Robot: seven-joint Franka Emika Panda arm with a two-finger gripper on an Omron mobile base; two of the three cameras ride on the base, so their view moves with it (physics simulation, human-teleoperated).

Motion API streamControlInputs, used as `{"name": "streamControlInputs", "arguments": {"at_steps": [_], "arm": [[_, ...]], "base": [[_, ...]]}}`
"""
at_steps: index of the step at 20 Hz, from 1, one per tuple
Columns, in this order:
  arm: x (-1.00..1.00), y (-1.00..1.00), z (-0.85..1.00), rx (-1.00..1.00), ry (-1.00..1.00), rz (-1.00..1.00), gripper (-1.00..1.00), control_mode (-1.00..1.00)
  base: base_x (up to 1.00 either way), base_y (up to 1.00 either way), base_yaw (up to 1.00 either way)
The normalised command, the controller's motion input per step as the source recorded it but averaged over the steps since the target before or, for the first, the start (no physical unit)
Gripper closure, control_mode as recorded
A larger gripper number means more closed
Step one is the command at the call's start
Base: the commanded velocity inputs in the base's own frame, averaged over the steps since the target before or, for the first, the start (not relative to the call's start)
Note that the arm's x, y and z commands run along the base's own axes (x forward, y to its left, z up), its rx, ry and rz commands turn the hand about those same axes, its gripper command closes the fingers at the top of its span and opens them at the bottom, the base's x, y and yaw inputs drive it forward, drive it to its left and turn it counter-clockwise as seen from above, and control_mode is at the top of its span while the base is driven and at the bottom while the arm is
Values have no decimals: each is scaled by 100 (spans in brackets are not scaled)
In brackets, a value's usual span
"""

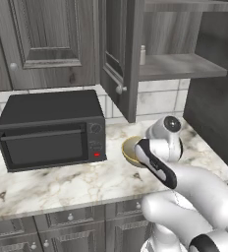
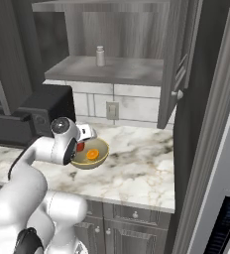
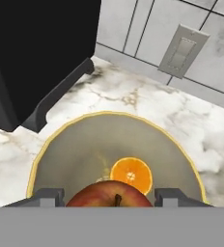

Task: Open the cabinet. Pick the orange and apple from the cabinet and place them into the bowl. Then close the cabinet.

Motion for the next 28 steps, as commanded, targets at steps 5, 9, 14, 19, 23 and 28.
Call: {"name": "streamControlInputs", "arguments": {"at_steps": [5,9,14,19,23,28], "arm": [[40,0,-47,0,0,0,100,-100],[38,0,-31,0,-2,0,100,-100],[33,-2,-20,0,-5,0,-100,-100],[14,-2,0,0,0,1,-100,-100],[19,0,0,0,0,0,-100,-100],[-5,-3,36,0,0,0,-100,-100]], "base": [[0,0,0],[0,0,0],[0,0,0],[0,0,0],[0,0,0],[0,0,0]]}}
